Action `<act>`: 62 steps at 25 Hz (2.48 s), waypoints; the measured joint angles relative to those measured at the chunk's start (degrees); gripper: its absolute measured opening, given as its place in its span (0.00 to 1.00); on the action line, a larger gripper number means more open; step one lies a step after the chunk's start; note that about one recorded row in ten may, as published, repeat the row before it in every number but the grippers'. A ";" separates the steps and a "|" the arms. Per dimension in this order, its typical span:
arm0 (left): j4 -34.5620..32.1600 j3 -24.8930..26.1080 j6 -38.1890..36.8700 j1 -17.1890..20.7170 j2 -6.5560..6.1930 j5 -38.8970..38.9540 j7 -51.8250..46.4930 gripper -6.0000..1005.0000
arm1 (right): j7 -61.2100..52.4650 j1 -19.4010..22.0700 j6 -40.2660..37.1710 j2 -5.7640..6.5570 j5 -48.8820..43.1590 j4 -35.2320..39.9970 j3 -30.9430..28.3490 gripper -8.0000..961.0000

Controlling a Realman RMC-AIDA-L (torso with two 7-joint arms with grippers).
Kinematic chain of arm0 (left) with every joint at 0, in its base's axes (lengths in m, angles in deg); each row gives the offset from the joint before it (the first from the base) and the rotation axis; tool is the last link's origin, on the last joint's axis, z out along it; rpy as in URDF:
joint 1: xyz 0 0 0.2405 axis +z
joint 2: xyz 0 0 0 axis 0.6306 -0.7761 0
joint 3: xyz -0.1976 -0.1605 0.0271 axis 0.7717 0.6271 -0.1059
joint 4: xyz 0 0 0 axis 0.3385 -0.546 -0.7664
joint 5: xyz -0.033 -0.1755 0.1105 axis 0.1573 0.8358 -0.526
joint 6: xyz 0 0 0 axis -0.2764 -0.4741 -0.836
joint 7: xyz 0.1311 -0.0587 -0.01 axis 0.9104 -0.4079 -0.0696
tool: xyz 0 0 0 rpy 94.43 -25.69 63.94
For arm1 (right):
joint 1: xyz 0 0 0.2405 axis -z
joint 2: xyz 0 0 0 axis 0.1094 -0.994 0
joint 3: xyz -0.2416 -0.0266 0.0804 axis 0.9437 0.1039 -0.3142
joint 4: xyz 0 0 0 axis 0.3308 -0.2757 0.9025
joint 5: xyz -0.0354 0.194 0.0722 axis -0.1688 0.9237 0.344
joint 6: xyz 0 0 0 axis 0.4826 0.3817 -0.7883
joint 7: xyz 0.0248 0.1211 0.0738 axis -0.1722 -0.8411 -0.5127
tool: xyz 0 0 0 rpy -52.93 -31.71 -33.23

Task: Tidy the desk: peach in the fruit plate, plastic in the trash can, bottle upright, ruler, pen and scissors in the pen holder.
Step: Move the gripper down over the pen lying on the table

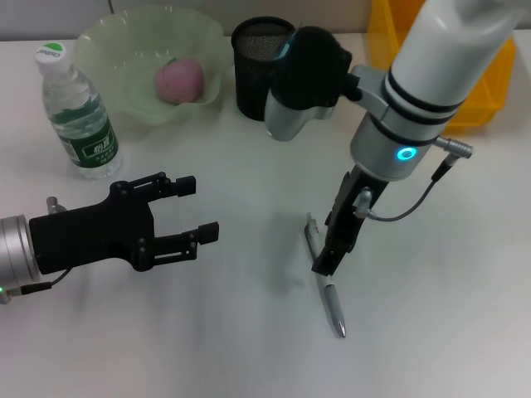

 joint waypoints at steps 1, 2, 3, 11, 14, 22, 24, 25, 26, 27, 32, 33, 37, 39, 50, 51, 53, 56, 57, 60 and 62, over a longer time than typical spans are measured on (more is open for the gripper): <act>0.00 0.00 0.00 0.00 0.00 0.00 0.00 0.78 | -0.57 -0.44 0.36 -0.01 0.56 -0.59 0.71 0.81; 0.00 0.00 0.00 0.00 0.00 0.00 0.00 0.78 | -0.97 -0.76 0.62 -0.02 0.88 -1.03 1.12 0.81; 0.00 0.06 0.01 -0.01 0.03 0.00 -0.07 0.78 | -1.31 -1.08 0.87 -0.02 1.13 -1.47 1.47 0.81; 0.00 0.29 0.01 -0.12 0.06 0.09 -0.42 0.78 | -3.49 -2.07 2.92 -0.06 3.17 -2.81 6.29 0.81; 0.00 0.29 0.01 -0.12 0.06 0.09 -0.42 0.78 | -4.18 -2.27 3.44 -0.06 3.48 -3.14 7.77 0.81; 0.01 0.39 -0.01 -0.48 0.07 0.17 -0.46 0.78 | -4.43 -2.32 4.10 -0.06 3.85 -3.37 8.76 0.80; 0.01 0.39 -0.01 -0.68 0.06 0.17 -0.47 0.78 | -4.43 -2.32 4.51 -0.06 4.75 -3.44 9.98 0.80; 0.00 0.39 -0.02 -0.75 0.03 0.18 -0.48 0.78 | -4.43 -2.32 4.70 -0.06 5.28 -3.49 10.69 0.79; 0.00 0.39 -0.02 -0.75 0.03 0.18 -0.48 0.78 | -4.44 -2.32 4.85 -0.06 5.58 -3.53 11.20 0.79; 0.00 0.39 -0.02 -0.75 0.03 0.18 -0.48 0.78 | -4.44 -2.33 4.94 -0.06 5.70 -3.56 11.53 0.78; -0.02 0.39 -0.01 -0.91 -0.08 0.17 -0.49 0.78 | -4.81 -2.35 5.73 -0.06 5.75 -3.62 12.60 0.76; -0.02 0.39 -0.01 -0.91 -0.08 0.17 -0.49 0.78 | -4.84 -2.36 5.75 -0.06 5.76 -3.62 12.70 0.76; -0.08 0.39 -0.01 -1.22 -0.12 0.18 -0.34 0.78 | -4.94 -2.41 6.07 -0.06 5.76 -3.62 13.42 0.74; -0.09 0.39 -0.01 -1.26 -0.12 0.17 -0.28 0.78 | -5.03 -2.46 6.21 -0.06 5.76 -3.62 13.65 0.73; -0.09 0.39 -0.01 -1.46 -0.24 0.17 -0.34 0.78 | -6.45 -2.48 6.98 -0.05 5.30 -3.26 15.68 0.65; -0.09 0.39 -0.01 -1.45 -0.24 0.17 -0.34 0.78 | -6.47 -2.48 6.98 -0.05 5.29 -3.26 15.69 0.61; -0.09 0.39 -0.01 -1.46 -0.21 0.17 -0.35 0.78 | -6.49 -2.48 6.98 -0.06 5.27 -3.24 15.70 0.53; -0.09 0.39 -0.01 -1.53 -0.14 0.17 -0.42 0.78 | -6.51 -2.47 6.95 -0.06 5.20 -3.25 15.72 0.40; -0.09 0.39 -0.01 -1.53 -0.14 0.17 -0.42 0.78 | -6.51 -2.47 6.93 -0.06 5.18 -3.27 15.72 0.36; -0.09 0.39 -0.01 -1.53 -0.14 0.17 -0.43 0.78 | -6.52 -2.48 6.80 -0.06 5.16 -3.28 15.73 0.23; -0.09 0.39 -0.01 -1.54 -0.12 0.19 -0.44 0.78 | -6.53 -2.49 6.76 -0.06 5.09 -3.30 15.73 0.23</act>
